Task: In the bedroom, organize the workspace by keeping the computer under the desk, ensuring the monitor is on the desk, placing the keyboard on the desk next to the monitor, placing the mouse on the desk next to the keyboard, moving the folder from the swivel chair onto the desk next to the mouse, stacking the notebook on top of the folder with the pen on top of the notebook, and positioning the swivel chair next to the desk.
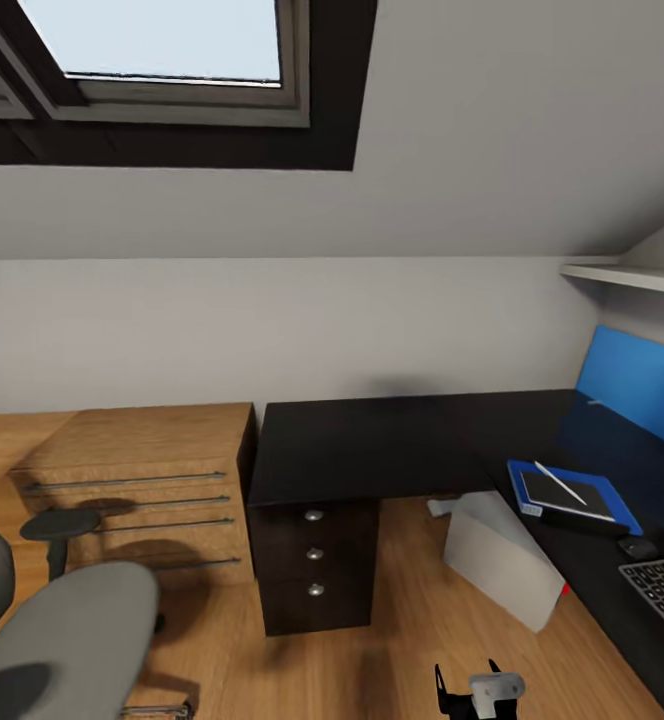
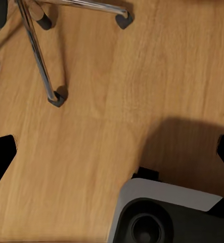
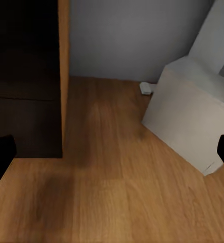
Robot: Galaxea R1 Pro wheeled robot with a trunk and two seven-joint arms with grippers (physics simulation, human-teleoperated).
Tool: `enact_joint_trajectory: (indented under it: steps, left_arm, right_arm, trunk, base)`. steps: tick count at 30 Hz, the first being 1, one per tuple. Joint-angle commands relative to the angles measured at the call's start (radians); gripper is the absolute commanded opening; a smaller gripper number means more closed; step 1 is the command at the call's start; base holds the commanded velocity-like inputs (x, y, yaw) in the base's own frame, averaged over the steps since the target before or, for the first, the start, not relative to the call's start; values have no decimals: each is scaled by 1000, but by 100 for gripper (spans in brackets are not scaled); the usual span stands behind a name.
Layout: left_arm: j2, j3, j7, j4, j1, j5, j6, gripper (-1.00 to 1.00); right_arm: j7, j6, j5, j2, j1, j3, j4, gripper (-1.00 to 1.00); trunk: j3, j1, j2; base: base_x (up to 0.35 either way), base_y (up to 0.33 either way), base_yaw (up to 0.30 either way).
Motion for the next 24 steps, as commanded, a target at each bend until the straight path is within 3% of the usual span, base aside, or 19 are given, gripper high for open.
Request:
enact_joint_trajectory:
  steps: [1, 24]
  left_arm:
    - [1, -8, 7, -2, 0, 10, -2, 100]
    - [-1, -8, 4, -1, 0, 10, -2, 100]
  right_arm:
    - [-7, -2, 0, 1, -1, 9, 2, 100]
    - [-9, 5, -20, 1, -1, 0, 1, 100]
  trunk:
    - [0, 0, -1]
    - [6, 0, -1]
  base:
    - [-13, -10, 274]
    - [-1, -1, 280]
